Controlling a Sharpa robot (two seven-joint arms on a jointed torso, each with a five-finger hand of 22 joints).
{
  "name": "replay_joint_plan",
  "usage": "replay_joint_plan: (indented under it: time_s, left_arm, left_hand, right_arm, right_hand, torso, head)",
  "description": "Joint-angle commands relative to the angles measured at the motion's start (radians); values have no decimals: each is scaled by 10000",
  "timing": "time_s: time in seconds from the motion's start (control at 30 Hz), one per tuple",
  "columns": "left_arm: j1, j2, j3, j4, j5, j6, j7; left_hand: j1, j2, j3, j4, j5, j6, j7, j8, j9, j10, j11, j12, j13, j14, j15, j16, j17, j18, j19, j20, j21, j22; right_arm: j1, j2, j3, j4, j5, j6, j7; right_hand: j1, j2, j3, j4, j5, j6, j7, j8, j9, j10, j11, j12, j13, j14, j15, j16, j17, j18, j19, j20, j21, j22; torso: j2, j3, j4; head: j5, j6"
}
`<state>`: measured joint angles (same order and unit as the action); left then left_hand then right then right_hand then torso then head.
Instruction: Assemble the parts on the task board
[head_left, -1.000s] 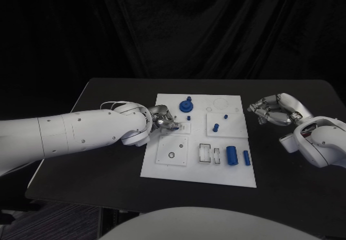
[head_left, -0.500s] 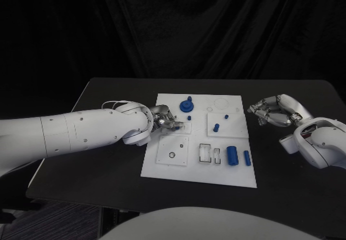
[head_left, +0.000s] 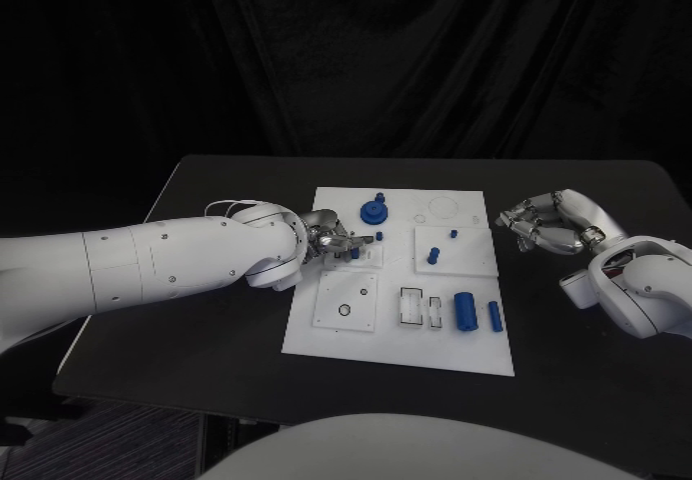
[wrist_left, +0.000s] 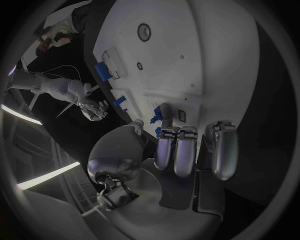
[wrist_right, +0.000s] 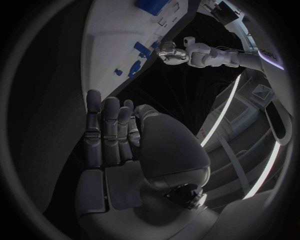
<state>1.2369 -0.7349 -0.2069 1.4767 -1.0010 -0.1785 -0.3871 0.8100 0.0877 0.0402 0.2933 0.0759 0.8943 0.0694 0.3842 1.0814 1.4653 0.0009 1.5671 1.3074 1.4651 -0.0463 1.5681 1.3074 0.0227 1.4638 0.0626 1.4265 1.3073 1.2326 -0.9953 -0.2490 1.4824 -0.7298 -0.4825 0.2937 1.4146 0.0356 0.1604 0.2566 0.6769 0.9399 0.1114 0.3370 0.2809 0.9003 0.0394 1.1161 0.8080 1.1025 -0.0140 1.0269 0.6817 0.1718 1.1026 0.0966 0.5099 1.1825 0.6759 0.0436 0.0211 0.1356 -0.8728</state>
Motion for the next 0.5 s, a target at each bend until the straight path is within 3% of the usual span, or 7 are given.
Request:
replay_joint_plan:
  time_s: [0.03,0.3,0.4,0.5]
  left_arm:
    - [-33,-5,-36,-28,-27,256,-60]
    - [-33,-52,-36,21,-27,-193,349]
    - [-33,-82,-36,62,-26,-511,555]
    - [-33,-112,-36,97,-26,-691,685]
  left_hand:
    - [-31,175,-212,2,128,-122,-12,113,118,1055,-13,37,2634,1057,-46,27,2634,109,459,-34,-5,2190]
    - [-10,526,-540,6,342,-183,-32,353,334,1055,-25,37,2634,1057,-55,27,2634,88,500,-41,85,2219]
    - [429,816,-828,5,889,-173,-129,803,673,1055,-106,37,2634,1057,-121,27,2634,40,602,-103,307,2285]
    - [557,983,-905,0,1085,-233,-145,913,760,1055,-127,37,2634,1057,-144,27,2634,37,607,-121,316,2287]
  right_arm:
    - [-30,-1,8,-2,-45,54,-117]
    - [-32,-14,8,9,-45,43,-102]
    - [-32,-27,8,16,-45,38,-104]
    - [-32,-42,8,25,-45,33,-108]
  right_hand:
    - [80,-22,50,-12,39,-63,-6,9,0,48,33,-7,12,75,23,-35,6,96,65,15,-42,9]
    - [80,-22,50,-12,39,-63,-6,9,0,48,33,-7,12,75,23,-35,6,96,65,15,-42,9]
    - [80,-22,50,-12,39,-63,-6,9,0,48,33,-7,12,75,23,-35,6,96,65,15,-42,9]
    - [80,-22,50,-12,39,-63,-6,9,0,48,33,-7,12,75,23,-35,6,96,65,15,-42,9]
  torso:
    - [4,-2,-3]
    - [-4,-5,9]
    - [2,-4,12]
    - [2,-3,9]
  head:
    - [7,2]
    - [-14,2]
    - [-27,2]
    - [-30,2]
